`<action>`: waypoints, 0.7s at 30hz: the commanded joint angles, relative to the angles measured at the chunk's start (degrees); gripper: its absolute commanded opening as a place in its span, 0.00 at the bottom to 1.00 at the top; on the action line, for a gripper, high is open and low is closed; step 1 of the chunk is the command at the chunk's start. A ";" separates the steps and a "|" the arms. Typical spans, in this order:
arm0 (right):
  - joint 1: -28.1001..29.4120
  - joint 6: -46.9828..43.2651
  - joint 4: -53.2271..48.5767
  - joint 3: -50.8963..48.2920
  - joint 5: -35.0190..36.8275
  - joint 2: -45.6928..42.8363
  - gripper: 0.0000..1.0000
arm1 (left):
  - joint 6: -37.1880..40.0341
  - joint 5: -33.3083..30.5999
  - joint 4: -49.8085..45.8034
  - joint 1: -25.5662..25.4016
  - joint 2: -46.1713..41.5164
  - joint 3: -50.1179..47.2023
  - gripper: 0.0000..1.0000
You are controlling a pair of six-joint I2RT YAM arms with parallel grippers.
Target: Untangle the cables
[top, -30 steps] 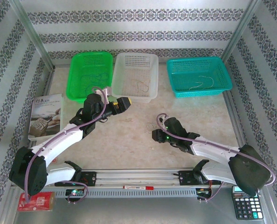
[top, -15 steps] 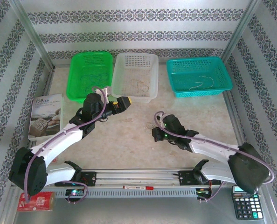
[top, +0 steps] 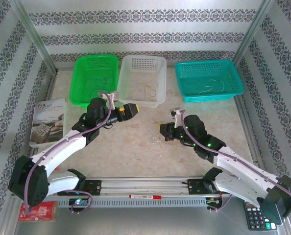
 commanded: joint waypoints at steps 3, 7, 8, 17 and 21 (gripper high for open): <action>-0.11 1.13 -0.79 3.56 0.04 -1.04 0.00 | 2.18 2.01 3.87 -0.46 -2.05 -2.97 1.00; -0.23 0.96 -0.74 4.38 0.98 -0.67 0.00 | 2.04 0.99 4.32 -0.46 -3.41 -4.94 1.00; -0.29 0.91 -0.70 4.64 1.48 -0.35 0.00 | 1.97 0.21 4.11 -0.45 -3.94 -5.42 1.00; -4.97 -0.01 1.52 12.17 4.25 13.17 0.00 | 0.97 -9.13 0.54 -0.48 -8.26 -8.23 1.00; -6.96 -1.27 2.57 20.22 4.77 24.21 0.00 | 0.50 -9.25 0.53 -0.42 -8.47 -8.43 1.00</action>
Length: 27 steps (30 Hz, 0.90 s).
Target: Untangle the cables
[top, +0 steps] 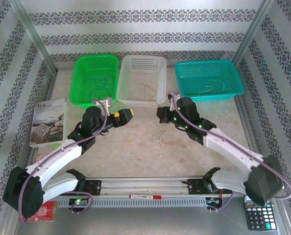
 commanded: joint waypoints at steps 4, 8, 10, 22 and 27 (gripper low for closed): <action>-2.69 -2.38 0.87 15.87 2.60 16.52 0.00 | -0.66 -1.79 -0.34 -0.43 -1.04 -0.24 1.00; -4.14 -3.78 -3.24 27.65 1.17 26.49 0.55 | -0.70 -1.83 -0.77 -0.42 -1.21 0.44 1.00; -4.14 -3.94 -3.44 29.71 0.60 27.80 0.60 | -0.65 -1.79 -1.04 -0.46 -1.46 0.64 1.00; -2.83 -2.22 -1.36 10.64 1.83 11.01 0.59 | 0.02 -0.43 0.32 -0.48 0.54 0.20 1.00; -2.53 1.09 -0.96 -3.07 4.74 0.66 0.58 | 2.71 1.95 -2.81 -1.42 3.42 2.00 1.00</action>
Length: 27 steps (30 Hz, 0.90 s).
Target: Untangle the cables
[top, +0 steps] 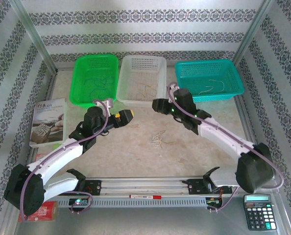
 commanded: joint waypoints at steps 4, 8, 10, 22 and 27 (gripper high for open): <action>0.59 4.39 -3.58 -12.91 4.17 -10.73 0.58 | 5.93 0.73 -6.15 -5.72 4.74 4.99 1.00; 0.58 7.25 -9.45 -17.49 6.30 -16.03 0.56 | 9.00 -2.78 -8.23 -11.86 9.09 7.45 1.00; 0.67 9.31 -11.61 -19.59 7.17 -17.98 0.55 | 10.94 -4.89 -9.65 -14.93 11.85 9.16 0.98; 1.73 18.69 -13.93 -25.94 9.57 -19.68 0.51 | 16.80 -10.98 -13.48 -27.27 29.25 21.07 0.93; 1.82 20.51 -13.67 -28.04 10.10 -20.76 0.47 | 17.63 -12.81 -15.02 -28.50 34.52 24.57 0.85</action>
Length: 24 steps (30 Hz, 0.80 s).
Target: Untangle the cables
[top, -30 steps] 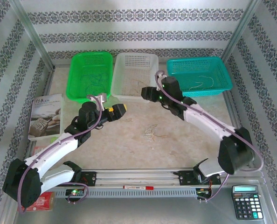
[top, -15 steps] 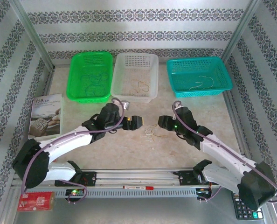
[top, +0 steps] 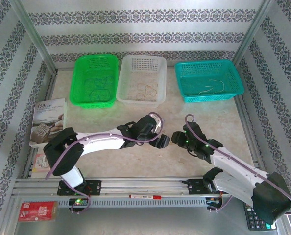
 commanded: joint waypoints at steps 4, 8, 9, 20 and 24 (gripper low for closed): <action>0.66 2.71 0.36 -2.28 0.12 -1.95 0.44 | 2.50 -3.73 -3.13 -0.69 4.01 3.05 0.79; 0.66 2.11 1.89 -2.29 -2.80 -0.78 0.42 | 2.89 -4.06 -3.53 -0.66 6.48 4.06 0.73; 0.68 1.85 2.32 -2.13 -3.71 -0.07 0.43 | 2.96 -4.18 -3.62 -0.64 6.99 4.24 0.70; 1.65 0.96 7.89 -1.27 -7.31 7.31 0.45 | 2.18 -5.10 -2.85 -0.61 8.38 3.55 0.36; 1.85 1.38 9.74 -1.21 -7.94 9.03 0.42 | 2.03 -5.10 -2.54 -0.65 8.52 3.52 0.36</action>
